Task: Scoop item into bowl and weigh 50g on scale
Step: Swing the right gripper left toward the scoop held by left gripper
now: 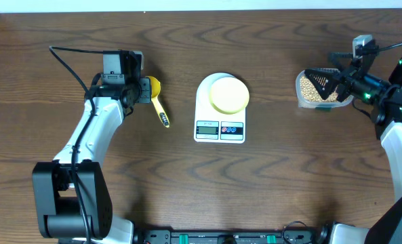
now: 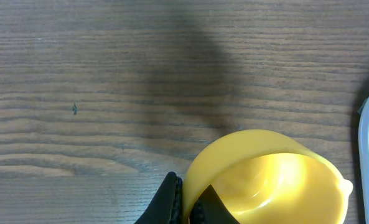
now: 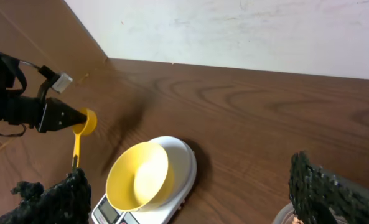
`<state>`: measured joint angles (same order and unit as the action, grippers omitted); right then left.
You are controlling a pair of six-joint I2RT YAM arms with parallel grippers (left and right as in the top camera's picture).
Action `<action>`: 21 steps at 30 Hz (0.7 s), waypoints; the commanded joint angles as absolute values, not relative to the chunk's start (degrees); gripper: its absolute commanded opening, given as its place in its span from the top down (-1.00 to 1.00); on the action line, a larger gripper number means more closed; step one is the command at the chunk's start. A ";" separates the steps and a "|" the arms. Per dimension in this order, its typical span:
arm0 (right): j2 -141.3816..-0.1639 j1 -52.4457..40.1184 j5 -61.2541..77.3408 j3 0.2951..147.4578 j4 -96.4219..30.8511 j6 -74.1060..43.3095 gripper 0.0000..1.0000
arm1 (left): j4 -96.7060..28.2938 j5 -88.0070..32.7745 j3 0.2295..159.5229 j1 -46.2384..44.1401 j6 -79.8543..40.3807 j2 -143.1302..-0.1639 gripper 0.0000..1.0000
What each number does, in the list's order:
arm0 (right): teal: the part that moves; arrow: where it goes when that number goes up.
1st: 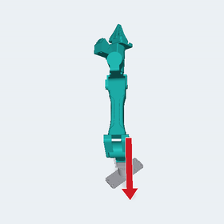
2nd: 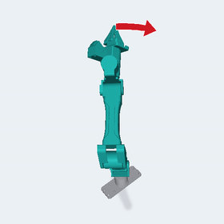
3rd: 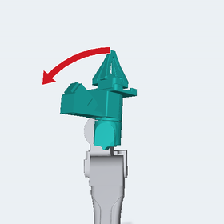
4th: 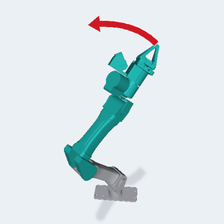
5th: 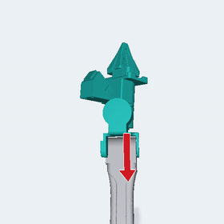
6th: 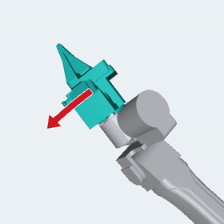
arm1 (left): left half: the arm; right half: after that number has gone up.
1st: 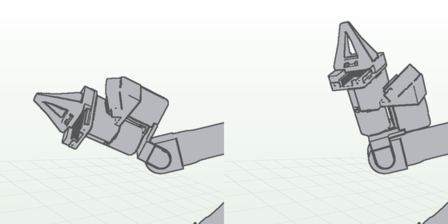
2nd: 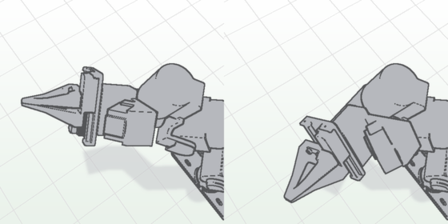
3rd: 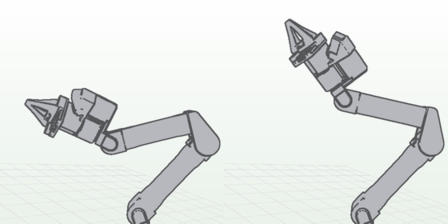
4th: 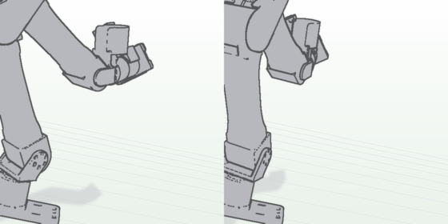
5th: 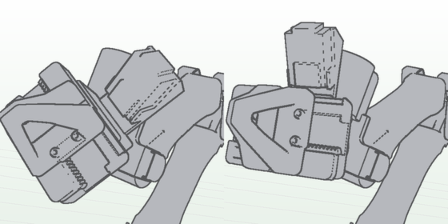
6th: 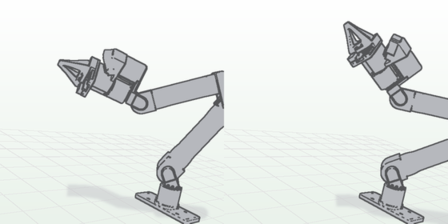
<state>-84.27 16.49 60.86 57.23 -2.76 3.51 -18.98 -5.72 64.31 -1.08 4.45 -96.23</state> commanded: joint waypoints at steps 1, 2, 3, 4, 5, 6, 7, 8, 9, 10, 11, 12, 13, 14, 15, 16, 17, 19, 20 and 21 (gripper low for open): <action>-84.44 15.64 62.06 58.46 -2.79 2.26 -0.99 | -18.31 -5.98 64.73 -1.06 4.01 -95.15 0.85; -84.47 15.38 62.06 58.46 -2.79 2.17 -0.99 | -18.24 -5.98 64.73 -1.06 4.01 -95.15 0.85; -84.47 15.18 62.04 58.46 -2.79 2.17 -0.98 | -18.13 -5.98 64.73 -1.06 4.01 -95.13 0.85; -84.47 14.92 61.95 58.46 -2.74 2.17 -0.98 | -18.06 -5.98 64.73 -1.06 4.01 -95.13 0.85; -84.47 14.72 61.73 58.46 -2.72 2.17 -0.99 | -18.00 -6.00 64.73 -1.06 4.01 -95.15 0.85; -84.47 14.46 61.52 58.46 -2.66 2.17 -0.99 | -17.87 -5.98 64.73 -1.06 4.01 -95.15 0.85; -84.47 14.15 61.39 58.46 -2.55 2.15 -0.99 | -17.82 -6.00 64.73 -1.06 4.01 -95.13 0.85; -84.51 13.87 61.19 58.46 -2.48 2.11 -0.98 | -17.82 -5.98 64.73 -1.06 4.01 -95.13 0.85; -84.55 13.58 60.95 58.46 -2.35 1.72 -0.98 | -17.85 -5.98 64.73 -1.06 4.01 -95.13 0.85; -84.68 13.28 60.86 58.46 -2.28 1.74 -0.99 | -17.85 -5.98 64.73 -1.06 4.01 -95.13 0.85; -84.99 12.84 60.77 58.48 -2.13 1.72 -0.99 | -17.85 -6.00 64.73 -1.06 4.01 -95.13 0.85; -85.23 12.60 60.77 58.50 -2.02 1.72 -0.98 | -17.85 -6.00 64.73 -1.06 4.01 -95.15 0.85; -85.54 12.40 60.69 58.52 -1.67 1.23 -0.98 | -17.85 -6.00 64.73 -1.06 4.01 -95.13 0.85; -86.00 12.25 60.69 58.52 -1.28 0.80 -0.99 | -17.85 -6.00 64.73 -1.06 4.01 -95.13 0.85; -86.43 12.12 60.80 58.52 -0.56 0.05 -0.98 | -17.85 -6.00 64.73 -1.06 4.01 -95.13 0.85; -87.15 11.92 60.82 58.52 0.32 -0.71 -0.99 | -17.85 -6.00 64.73 -1.06 4.01 -95.13 0.85; -87.50 11.81 61.01 58.52 0.84 -1.13 -0.98 | -17.85 -6.00 64.73 -1.06 4.01 -95.13 0.85; -88.51 11.38 62.94 58.52 3.84 -2.11 -0.99 | -17.85 -6.00 64.73 -1.06 4.01 -95.15 0.85; -88.86 11.18 63.57 58.52 5.50 -2.94 -0.99 | -17.85 -6.00 64.73 -1.06 4.01 -95.13 0.84; -89.14 11.03 63.64 58.54 7.11 -3.95 -0.99 | -17.85 -6.00 64.73 -1.06 4.01 -95.13 0.85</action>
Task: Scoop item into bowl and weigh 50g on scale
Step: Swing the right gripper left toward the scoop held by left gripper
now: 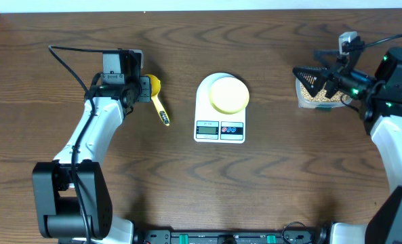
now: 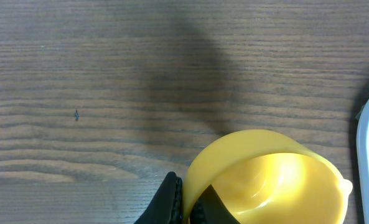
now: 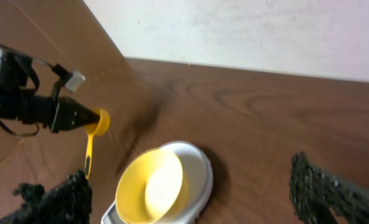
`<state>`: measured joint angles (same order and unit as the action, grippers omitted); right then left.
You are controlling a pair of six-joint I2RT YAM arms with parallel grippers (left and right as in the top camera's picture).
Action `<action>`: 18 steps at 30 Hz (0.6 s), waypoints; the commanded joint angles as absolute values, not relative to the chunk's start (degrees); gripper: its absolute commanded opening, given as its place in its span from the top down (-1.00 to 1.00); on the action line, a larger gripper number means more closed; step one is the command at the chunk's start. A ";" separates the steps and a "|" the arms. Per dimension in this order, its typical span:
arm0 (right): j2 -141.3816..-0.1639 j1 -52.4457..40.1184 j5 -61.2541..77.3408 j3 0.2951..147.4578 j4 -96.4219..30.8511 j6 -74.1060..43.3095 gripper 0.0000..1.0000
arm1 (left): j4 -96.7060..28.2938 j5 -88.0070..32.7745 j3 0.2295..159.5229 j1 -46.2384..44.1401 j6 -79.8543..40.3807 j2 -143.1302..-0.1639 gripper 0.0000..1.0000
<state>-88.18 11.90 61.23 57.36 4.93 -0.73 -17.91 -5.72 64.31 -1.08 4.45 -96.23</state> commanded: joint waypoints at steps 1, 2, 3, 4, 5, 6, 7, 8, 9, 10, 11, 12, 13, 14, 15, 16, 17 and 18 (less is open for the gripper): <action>-89.27 10.92 63.61 58.57 8.12 -4.51 -0.99 | -17.85 -6.00 64.73 -1.06 4.01 -95.13 0.85; -89.41 10.81 63.61 58.59 8.51 -4.51 -0.99 | -17.85 -6.00 64.73 -1.06 4.01 -95.15 0.85; -89.43 10.76 63.61 58.67 8.54 -4.56 -0.98 | -17.85 -6.00 64.73 -1.06 4.01 -95.13 0.85; -89.54 10.74 63.64 58.76 8.54 -4.71 -0.98 | -17.85 -6.00 64.73 -1.06 3.99 -95.13 0.85; -89.69 10.70 63.61 58.87 8.58 -4.95 -0.98 | -17.85 -6.00 64.73 -1.06 3.99 -95.13 0.85; -89.93 10.48 63.57 59.02 8.58 -5.15 -0.98 | -17.82 -6.00 64.73 -1.06 3.99 -95.15 0.85; -90.04 10.33 63.59 59.11 8.58 -5.15 -0.99 | -17.80 -6.00 64.73 -1.06 3.99 -95.13 0.85; -90.37 9.74 63.33 59.27 8.58 -5.23 -0.99 | -17.67 -6.00 64.73 -1.06 4.01 -95.15 0.85; -90.56 9.43 63.00 59.29 8.62 -5.34 -0.98 | -17.61 -6.00 64.73 -1.06 4.01 -95.13 0.85; -90.85 8.99 62.33 59.33 8.62 -5.45 -0.99 | -17.54 -6.00 64.73 -1.06 3.99 -95.13 0.85; -91.11 8.62 61.21 59.33 8.69 -5.93 -0.98 | -17.50 -6.00 64.73 -1.06 3.99 -95.13 0.85; -91.42 8.21 60.27 59.35 8.93 -6.46 -0.99 | -17.50 -6.00 64.73 -1.06 3.99 -95.13 0.85; -91.81 7.73 60.10 59.37 9.69 -6.85 -0.98 | -17.47 -6.00 64.73 -1.06 3.99 -95.15 0.85; -92.16 7.33 60.10 59.37 10.66 -7.35 -0.98 | -17.45 -6.00 64.73 -1.06 3.99 -95.15 0.85; -92.47 6.98 60.10 59.37 11.33 -7.77 -0.98 | -17.45 -6.00 64.73 -1.06 3.99 -95.15 0.85; -92.73 6.70 60.10 59.37 12.12 -8.27 -0.98 | -17.45 -6.00 64.73 -1.06 3.99 -95.15 0.85; -92.97 6.48 60.10 59.40 12.80 -8.69 -0.99 | -17.45 -6.00 64.73 -1.06 3.99 -95.13 0.85; -93.12 6.31 60.07 59.42 13.17 -8.78 -0.99 | -17.45 -6.00 64.73 -1.06 3.99 -95.15 0.85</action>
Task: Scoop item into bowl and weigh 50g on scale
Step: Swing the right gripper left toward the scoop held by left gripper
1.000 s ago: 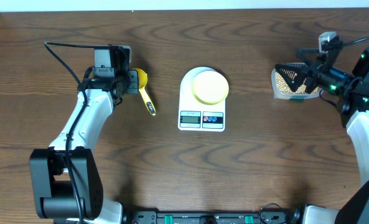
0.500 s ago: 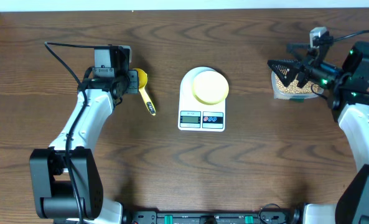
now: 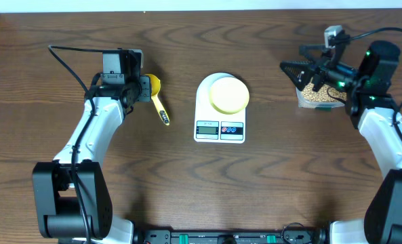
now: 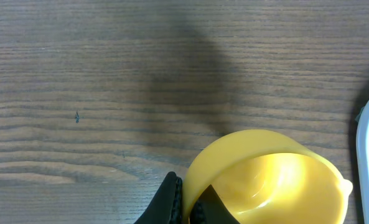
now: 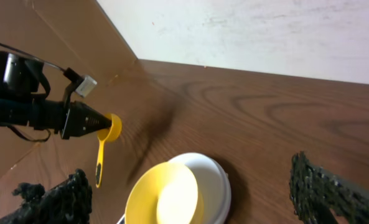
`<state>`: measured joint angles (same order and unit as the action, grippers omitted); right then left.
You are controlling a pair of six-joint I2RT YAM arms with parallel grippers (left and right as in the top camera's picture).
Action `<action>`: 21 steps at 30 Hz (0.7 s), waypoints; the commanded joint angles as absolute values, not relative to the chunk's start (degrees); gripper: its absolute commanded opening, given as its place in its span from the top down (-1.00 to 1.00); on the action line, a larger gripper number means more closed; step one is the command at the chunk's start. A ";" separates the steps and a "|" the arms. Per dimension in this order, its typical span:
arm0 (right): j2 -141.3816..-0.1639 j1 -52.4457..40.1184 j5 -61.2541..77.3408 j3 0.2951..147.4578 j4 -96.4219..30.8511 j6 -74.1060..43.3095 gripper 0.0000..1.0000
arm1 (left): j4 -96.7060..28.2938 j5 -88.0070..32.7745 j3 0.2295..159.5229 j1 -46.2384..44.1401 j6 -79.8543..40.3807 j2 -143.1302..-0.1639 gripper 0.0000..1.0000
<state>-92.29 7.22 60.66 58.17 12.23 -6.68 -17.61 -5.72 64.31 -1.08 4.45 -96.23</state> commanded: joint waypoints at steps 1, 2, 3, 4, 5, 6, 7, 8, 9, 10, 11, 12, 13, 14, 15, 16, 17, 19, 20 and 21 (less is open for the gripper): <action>-93.34 6.17 60.07 59.53 13.34 -8.78 -0.99 | -17.45 -6.00 64.73 -1.06 3.99 -95.13 0.85; -93.47 6.09 60.03 59.75 13.34 -9.19 -0.99 | -17.45 -6.00 64.73 -1.06 3.99 -95.15 0.85; -93.71 5.93 59.86 59.94 13.34 -9.23 -0.98 | -17.45 -6.00 64.73 -1.06 3.99 -95.13 0.85; -93.86 5.76 59.86 60.14 13.43 -9.45 -0.98 | -17.45 -6.00 64.73 -1.06 3.99 -95.13 0.85; -94.08 5.50 59.31 60.27 13.54 -9.80 -0.99 | -17.43 -6.00 64.73 -1.06 3.99 -95.13 0.85; -94.15 5.13 58.26 60.38 13.56 -10.41 -0.99 | -17.43 -6.00 64.73 -1.06 3.99 -95.15 0.85; -94.24 4.78 57.30 60.42 13.58 -10.74 -0.99 | -17.43 -6.00 64.73 -1.06 3.99 -95.13 0.85; -94.35 4.34 56.71 60.45 13.72 -10.70 -0.99 | -17.43 -6.00 64.73 -1.06 3.99 -95.13 0.84; -94.54 3.81 56.21 60.45 14.17 -10.72 -0.99 | -17.43 -6.00 64.73 -1.06 3.99 -95.15 0.85; -94.72 3.33 55.79 60.45 14.63 -10.92 -0.99 | -17.43 -6.00 64.73 -1.06 3.99 -95.15 0.85; -94.89 2.55 55.05 60.45 15.27 -11.25 -0.99 | -17.43 -6.00 64.73 -1.06 3.99 -95.15 0.85; -95.04 2.09 54.46 60.45 15.44 -11.35 -0.99 | -17.43 -6.00 64.73 -1.06 3.99 -95.13 0.85; -95.09 1.72 54.30 60.45 15.75 -11.35 -0.98 | -17.43 -6.00 64.73 -1.06 3.99 -95.13 0.85; -95.24 1.34 54.19 60.45 16.16 -11.33 -0.98 | -17.43 -6.00 64.73 -1.06 3.99 -95.13 0.85; -95.42 0.91 54.08 60.47 16.64 -11.49 -0.99 | -17.43 -6.00 64.73 -1.06 3.99 -95.13 0.85; -95.61 0.60 53.95 60.49 17.15 -11.79 -0.98 | -17.43 -6.00 64.73 -1.06 3.99 -95.15 0.85; -95.85 0.12 53.80 60.60 17.50 -12.12 -0.98 | -17.43 -6.00 64.73 -1.06 3.99 -95.15 0.85; -96.38 -0.60 53.47 61.06 17.43 -12.23 -0.99 | -17.43 -6.00 64.73 -1.06 3.99 -95.15 0.85; -96.79 -1.06 53.47 61.43 17.45 -12.25 -0.99 | -17.43 -6.00 64.73 -1.06 3.99 -95.15 0.85; -97.08 -1.32 53.47 61.76 17.41 -12.43 -0.99 | -17.41 -6.00 64.73 -1.06 3.99 -95.15 0.85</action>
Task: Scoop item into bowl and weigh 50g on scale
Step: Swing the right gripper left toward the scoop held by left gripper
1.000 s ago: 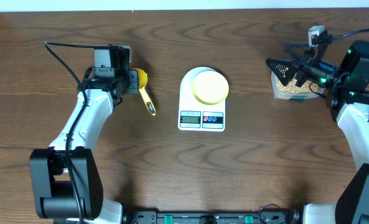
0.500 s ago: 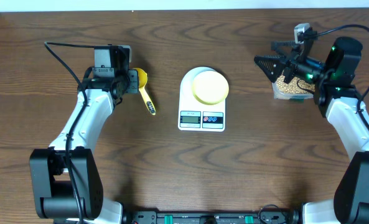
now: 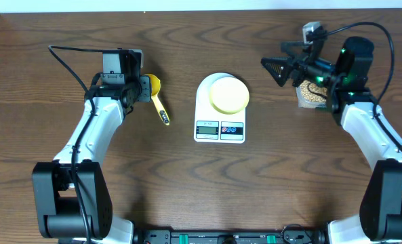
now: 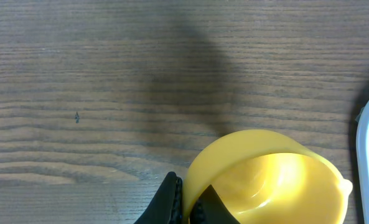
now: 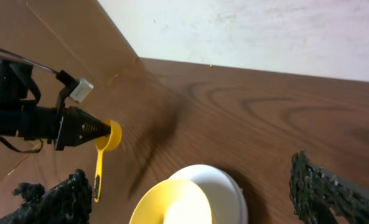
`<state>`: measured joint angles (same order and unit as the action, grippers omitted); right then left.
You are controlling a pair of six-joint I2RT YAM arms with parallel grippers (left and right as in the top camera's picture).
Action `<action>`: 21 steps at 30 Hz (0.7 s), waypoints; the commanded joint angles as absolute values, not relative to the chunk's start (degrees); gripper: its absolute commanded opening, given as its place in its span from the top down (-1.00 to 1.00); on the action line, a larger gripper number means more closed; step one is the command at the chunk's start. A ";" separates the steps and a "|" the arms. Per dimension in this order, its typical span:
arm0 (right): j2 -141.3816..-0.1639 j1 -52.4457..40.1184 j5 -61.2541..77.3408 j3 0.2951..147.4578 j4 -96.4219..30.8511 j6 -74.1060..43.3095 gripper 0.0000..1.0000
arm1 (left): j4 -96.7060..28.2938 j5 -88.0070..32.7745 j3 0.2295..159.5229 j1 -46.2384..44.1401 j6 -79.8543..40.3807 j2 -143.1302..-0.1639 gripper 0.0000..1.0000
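Note:
A yellow scoop (image 3: 157,95) lies left of the scale, its handle pointing toward the table's front. My left gripper (image 3: 144,89) is shut on the rim of the scoop's cup (image 4: 271,180), one black finger (image 4: 172,198) on each side of the wall. The white scale (image 3: 219,127) carries an empty yellow bowl (image 3: 229,95). My right gripper (image 3: 276,67) hangs open and empty in the air between the bowl and a clear container of tan beans (image 3: 314,95). In the right wrist view the right gripper (image 5: 190,199) looks down at the bowl (image 5: 172,208), with its fingers (image 5: 53,198) spread wide.
The scale's display and buttons (image 3: 219,129) face the front edge. A white wall (image 5: 265,31) runs along the table's far side. Black cables trail from both arms (image 3: 65,57). Bare wood (image 3: 289,176) lies in front of the scale.
My right gripper has moved further left, away from the bean container and closer to the scale, still open. The left gripper and the scoop have not moved.
At the oldest moment my right gripper hung open over the bean container. At each later moment it was higher and further left, and now it is between container and scale. The left gripper stayed shut on the scoop's rim throughout.

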<state>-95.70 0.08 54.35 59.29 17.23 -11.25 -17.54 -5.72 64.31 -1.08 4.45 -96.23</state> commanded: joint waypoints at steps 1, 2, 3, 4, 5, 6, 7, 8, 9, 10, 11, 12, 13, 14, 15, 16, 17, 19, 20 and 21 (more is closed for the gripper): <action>-97.58 -1.76 53.49 62.26 17.37 -12.49 -0.98 | -17.41 -6.00 64.73 -1.06 3.99 -95.15 0.85; -98.50 -2.42 53.49 63.22 17.41 -13.08 -0.99 | -17.41 -6.00 64.73 -1.06 3.99 -95.15 0.85; -98.89 -2.68 53.49 63.77 17.39 -13.30 -0.99 | -17.43 -6.00 64.73 -1.06 3.99 -95.15 0.85; -99.66 -3.03 53.52 64.47 17.37 -13.30 -0.98 | -17.43 -6.00 64.73 -1.06 3.99 -95.15 0.85; -100.20 -3.22 53.91 65.10 17.34 -13.32 -0.99 | -17.43 -6.00 64.73 -1.06 3.99 -95.15 0.85; -100.92 -3.49 54.22 65.84 17.32 -13.30 -0.99 | -17.43 -6.00 64.73 -1.06 3.99 -95.15 0.85; -101.49 -3.68 54.59 66.50 17.30 -13.58 -0.98 | -17.43 -6.00 64.73 -1.06 3.99 -95.15 0.85; -102.15 -3.84 54.72 67.20 17.19 -14.04 -0.98 | -17.43 -6.00 64.73 -1.06 3.99 -95.15 0.85; -102.91 -3.99 55.29 68.10 17.10 -14.39 -0.98 | -17.43 -6.00 64.73 -1.06 3.99 -95.15 0.85; -103.55 -4.14 55.92 68.75 17.10 -14.39 -0.98 | -17.43 -6.00 64.73 -1.06 3.99 -95.15 0.85; -104.33 -4.25 56.55 69.60 17.06 -14.66 -0.99 | -17.43 -6.00 64.73 -1.06 3.99 -95.15 0.85; -105.30 -4.43 57.43 70.67 16.93 -14.79 -0.99 | -17.43 -6.00 64.73 -1.06 3.99 -95.15 0.85; -105.95 -4.60 57.78 71.35 16.88 -15.05 -0.99 | -17.43 -6.00 64.73 -1.06 3.99 -95.15 0.85; -106.39 -4.75 57.78 71.88 16.91 -15.55 -0.99 | -17.43 -6.00 64.73 -1.06 3.99 -95.15 0.85; -106.78 -4.93 57.80 72.20 16.91 -15.75 -0.98 | -17.43 -6.00 64.73 -1.06 3.99 -95.15 0.85; -107.02 -5.13 57.82 72.55 16.91 -15.86 -0.99 | -17.43 -6.00 64.73 -1.06 3.99 -95.15 0.85; -107.28 -5.39 57.80 72.69 16.93 -15.84 -0.99 | -17.43 -6.00 64.73 -1.06 3.99 -95.15 0.85; -107.39 -5.80 57.78 72.79 16.95 -15.84 -0.98 | -17.43 -6.00 64.73 -1.06 3.99 -95.15 0.85; -107.46 -5.98 57.78 72.84 16.95 -15.84 -0.99 | -17.43 -6.00 64.73 -1.06 3.99 -95.15 0.85; -107.55 -6.24 57.76 72.93 16.95 -15.84 -0.98 | -17.43 -6.00 64.73 -1.06 3.99 -95.15 0.85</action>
